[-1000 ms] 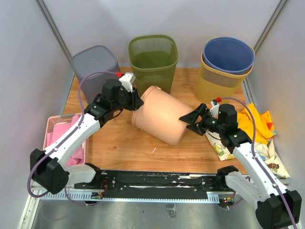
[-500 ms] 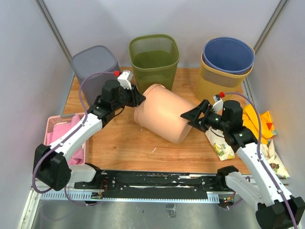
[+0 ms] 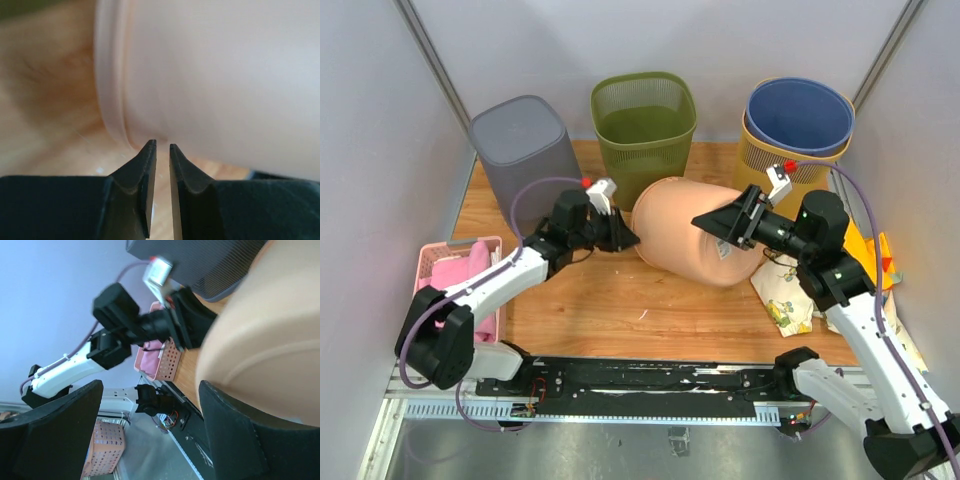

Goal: Turn the large container upside down

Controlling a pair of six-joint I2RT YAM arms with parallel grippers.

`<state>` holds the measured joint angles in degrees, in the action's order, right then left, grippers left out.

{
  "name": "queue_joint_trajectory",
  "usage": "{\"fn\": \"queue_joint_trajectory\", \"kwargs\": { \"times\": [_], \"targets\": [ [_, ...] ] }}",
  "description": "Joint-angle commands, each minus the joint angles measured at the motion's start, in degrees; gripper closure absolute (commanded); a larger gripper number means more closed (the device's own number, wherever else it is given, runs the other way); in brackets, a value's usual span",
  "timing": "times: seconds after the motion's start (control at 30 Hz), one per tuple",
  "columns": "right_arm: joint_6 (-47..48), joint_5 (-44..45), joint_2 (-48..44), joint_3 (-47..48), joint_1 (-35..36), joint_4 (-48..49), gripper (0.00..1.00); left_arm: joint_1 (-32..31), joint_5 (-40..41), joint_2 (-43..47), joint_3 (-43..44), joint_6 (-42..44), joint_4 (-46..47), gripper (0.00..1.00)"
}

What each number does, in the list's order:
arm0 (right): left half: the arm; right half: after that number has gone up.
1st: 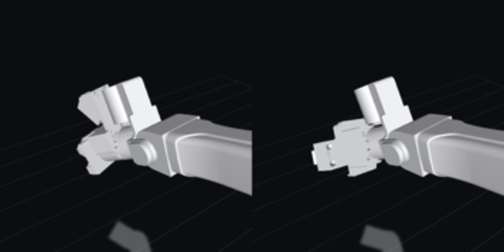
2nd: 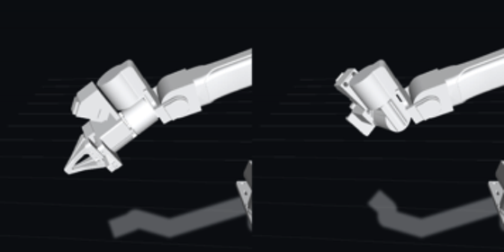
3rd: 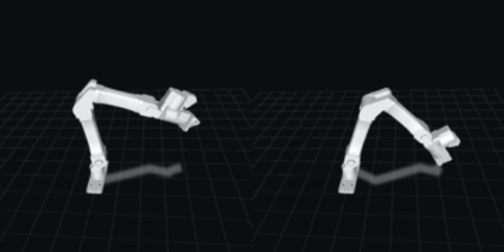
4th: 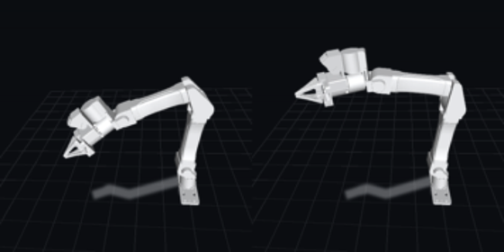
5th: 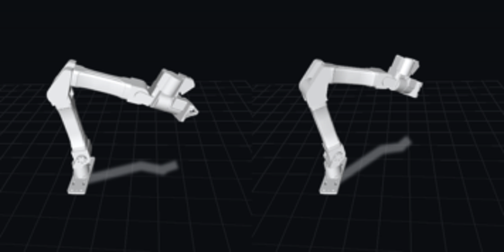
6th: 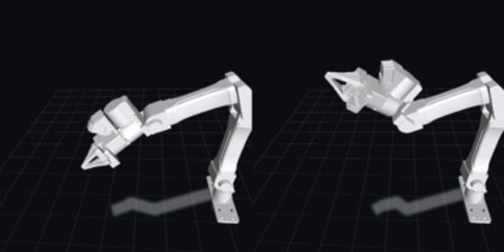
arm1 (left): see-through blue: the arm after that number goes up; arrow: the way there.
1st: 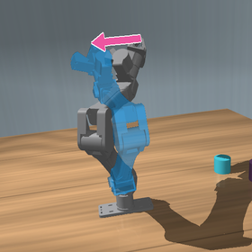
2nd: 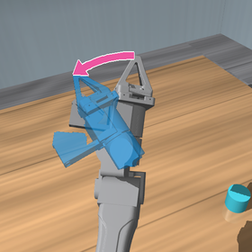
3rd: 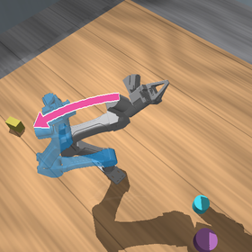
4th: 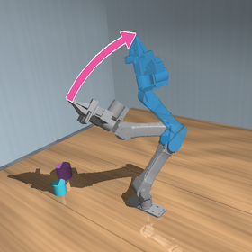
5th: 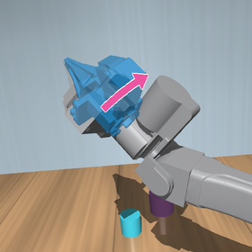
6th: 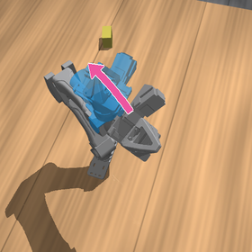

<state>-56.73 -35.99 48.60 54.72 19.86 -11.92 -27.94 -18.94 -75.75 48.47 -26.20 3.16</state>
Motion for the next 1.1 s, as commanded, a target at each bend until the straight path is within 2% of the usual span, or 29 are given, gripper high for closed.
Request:
{"fn": "queue_joint_trajectory", "kwargs": {
  "times": [0.0, 0.17, 0.47, 0.53, 0.6, 0.7, 0.77, 0.83, 0.93, 1.07],
  "targets": [
    [3.73, 0.36, 3.94, 2.75, 3.91, 4.61, 0.21, -3.31, -7.69, -1.10, -3.54, -4.45, -0.91, 0.80],
    [6.48, 2.31, 9.81, 4.35, 5.78, 5.13, 0.21, -4.31, -7.33, -1.06, -5.88, -7.57, 2.85, 0.80],
    [10.17, 4.71, 13.44, 8.83, 5.81, 0.28, 0.22, -4.31, -4.71, 1.87, -5.77, -6.62, 0.13, 0.76],
    [13.17, 6.59, 11.50, 10.66, 5.81, -4.41, 0.22, -4.31, -2.90, 3.47, -4.22, -4.82, -3.14, 0.71],
    [16.85, 11.99, 8.17, 12.27, 5.76, -10.70, 0.22, -4.31, -0.68, 4.90, -1.05, -2.48, -7.06, 0.60],
    [20.07, 27.74, 0.82, 11.56, 5.45, -19.78, 0.19, -4.31, 1.90, 6.21, 4.17, 0.60, -10.42, 0.41],
    [19.56, 39.02, -4.85, 9.73, 4.26, -26.20, 0.17, -4.39, 2.83, 5.46, 8.37, 2.85, -11.52, 0.33],
    [17.92, 45.19, -8.47, 7.53, 1.60, -32.20, 0.17, -4.40, 3.57, 3.35, 12.54, 5.22, -12.18, 0.28],
    [16.01, 45.91, -11.20, 6.02, -3.78, -36.64, 0.15, -4.61, 3.22, -1.43, 18.12, 7.94, -12.51, 0.25],
    [15.40, 40.42, -10.08, 5.12, -10.92, -38.55, 0.12, -4.87, 0.96, -7.83, 22.46, 9.07, -10.28, 0.21]
  ]
}}
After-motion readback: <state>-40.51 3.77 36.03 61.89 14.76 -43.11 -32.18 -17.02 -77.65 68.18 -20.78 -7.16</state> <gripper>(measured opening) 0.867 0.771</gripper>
